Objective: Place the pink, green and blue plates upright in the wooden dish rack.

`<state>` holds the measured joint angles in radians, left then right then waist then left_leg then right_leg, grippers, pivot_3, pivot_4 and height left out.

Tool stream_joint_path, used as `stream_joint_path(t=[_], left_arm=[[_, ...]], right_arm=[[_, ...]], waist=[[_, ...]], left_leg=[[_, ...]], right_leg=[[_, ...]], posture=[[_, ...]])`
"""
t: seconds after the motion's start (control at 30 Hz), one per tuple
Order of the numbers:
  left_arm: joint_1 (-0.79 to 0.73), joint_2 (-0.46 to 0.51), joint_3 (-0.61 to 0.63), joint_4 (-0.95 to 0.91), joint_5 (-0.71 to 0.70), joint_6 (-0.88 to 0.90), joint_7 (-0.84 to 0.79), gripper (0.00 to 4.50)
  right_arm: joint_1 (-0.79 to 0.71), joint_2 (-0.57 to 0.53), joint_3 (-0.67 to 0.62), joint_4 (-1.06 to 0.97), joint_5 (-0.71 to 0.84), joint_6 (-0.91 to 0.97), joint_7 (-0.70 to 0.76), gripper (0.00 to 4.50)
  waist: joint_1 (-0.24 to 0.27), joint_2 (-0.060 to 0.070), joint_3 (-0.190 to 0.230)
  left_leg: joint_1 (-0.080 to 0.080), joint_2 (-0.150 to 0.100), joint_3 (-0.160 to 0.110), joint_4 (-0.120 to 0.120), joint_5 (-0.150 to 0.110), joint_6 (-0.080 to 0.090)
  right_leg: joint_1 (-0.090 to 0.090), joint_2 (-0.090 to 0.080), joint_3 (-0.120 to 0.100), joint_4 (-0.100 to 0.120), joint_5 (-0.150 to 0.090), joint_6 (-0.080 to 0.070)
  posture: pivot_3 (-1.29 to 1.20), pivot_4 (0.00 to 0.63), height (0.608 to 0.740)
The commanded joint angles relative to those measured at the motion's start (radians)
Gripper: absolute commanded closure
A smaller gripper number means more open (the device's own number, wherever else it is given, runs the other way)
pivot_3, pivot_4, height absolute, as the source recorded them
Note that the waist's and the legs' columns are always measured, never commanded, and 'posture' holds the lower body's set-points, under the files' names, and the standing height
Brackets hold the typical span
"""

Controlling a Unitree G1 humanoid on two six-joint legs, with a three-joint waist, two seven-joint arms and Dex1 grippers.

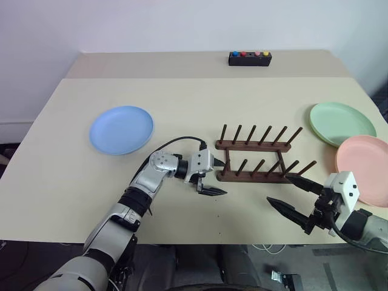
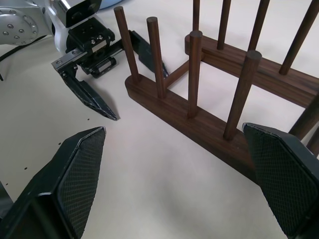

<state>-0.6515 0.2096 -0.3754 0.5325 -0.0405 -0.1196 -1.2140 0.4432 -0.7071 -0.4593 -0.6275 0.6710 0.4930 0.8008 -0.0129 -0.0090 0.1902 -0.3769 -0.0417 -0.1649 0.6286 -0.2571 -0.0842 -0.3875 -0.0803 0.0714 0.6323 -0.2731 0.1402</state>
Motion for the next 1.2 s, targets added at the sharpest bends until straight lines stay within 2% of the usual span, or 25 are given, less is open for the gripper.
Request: stream_joint_path(t=[0.03,0.1,0.17,0.23,0.37,0.43,0.67,0.87,1.2], left_arm=[[0.039,0.057,0.041,-0.112,-0.031,0.053,-0.001,0.05],[0.074,0.102,0.082,-0.195,-0.066,0.115,0.012,0.00],[0.130,0.161,0.114,-0.298,-0.111,0.184,-0.006,0.56],[0.186,0.215,0.116,-0.390,-0.139,0.233,-0.036,1.37],[0.253,0.246,0.097,-0.518,-0.159,0.310,-0.020,3.43],[0.268,0.236,0.068,-0.560,-0.135,0.329,0.008,4.38],[0.245,0.167,-0.020,-0.579,-0.107,0.406,0.078,4.38],[0.207,0.127,-0.081,-0.520,-0.038,0.371,0.129,4.38],[0.180,0.086,-0.067,-0.454,-0.018,0.328,0.199,4.38]], right_arm=[[0.029,-0.009,-0.076,-0.020,0.009,-0.012,0.012,0.00],[0.063,-0.007,-0.108,-0.014,0.004,-0.017,0.025,0.56],[0.098,-0.005,-0.114,-0.018,-0.017,-0.017,0.027,1.36],[0.120,-0.003,-0.095,-0.020,-0.050,-0.031,0.027,2.36],[0.109,-0.006,-0.049,0.004,-0.106,-0.021,-0.003,4.41],[0.085,-0.016,-0.029,0.040,-0.154,-0.012,-0.031,4.50],[0.021,-0.024,0.019,0.152,-0.276,-0.026,-0.084,4.50],[-0.041,-0.017,0.068,0.194,-0.330,-0.035,-0.110,4.50],[-0.163,-0.015,0.131,0.264,-0.389,-0.044,-0.148,4.50]], waist=[[-0.002,0.000,0.000],[-0.003,0.000,0.000],[-0.002,0.000,0.000],[-0.001,0.001,0.000],[0.006,0.001,0.000],[0.007,0.000,0.000],[0.002,0.001,0.000],[0.001,0.001,0.000],[0.001,0.001,0.000]], left_leg=[[0.000,0.000,0.000,0.000,0.000,0.000],[0.000,0.000,0.000,-0.001,0.000,0.000],[0.000,0.001,0.000,-0.001,0.000,0.000],[0.000,0.001,0.000,-0.001,0.000,0.000],[0.000,0.000,0.000,0.000,0.000,0.000],[-0.001,0.000,0.000,0.002,0.000,0.000],[-0.001,0.000,0.000,0.000,0.000,0.000],[0.000,0.000,0.001,0.000,0.000,0.000],[-0.001,0.000,0.000,0.000,0.000,0.000]], right_leg=[[0.000,0.000,0.000,0.000,0.000,0.000],[-0.001,0.000,0.000,0.000,0.000,0.000],[-0.001,0.000,0.000,0.000,0.000,0.000],[-0.001,0.000,0.000,0.000,0.000,0.000],[0.000,-0.001,0.000,0.000,-0.001,-0.003],[0.000,-0.001,0.000,0.000,-0.002,-0.004],[-0.001,0.000,0.000,0.000,0.000,-0.002],[-0.001,0.000,0.000,0.000,0.000,-0.001],[-0.001,0.000,0.000,0.000,0.000,-0.001]], posture=[[0.00,0.150,0.740],[0.00,0.150,0.740],[0.00,0.150,0.740],[0.00,0.150,0.740],[0.00,0.150,0.740],[0.00,0.150,0.740],[0.00,0.150,0.740],[0.00,0.150,0.740],[0.00,0.150,0.740]])
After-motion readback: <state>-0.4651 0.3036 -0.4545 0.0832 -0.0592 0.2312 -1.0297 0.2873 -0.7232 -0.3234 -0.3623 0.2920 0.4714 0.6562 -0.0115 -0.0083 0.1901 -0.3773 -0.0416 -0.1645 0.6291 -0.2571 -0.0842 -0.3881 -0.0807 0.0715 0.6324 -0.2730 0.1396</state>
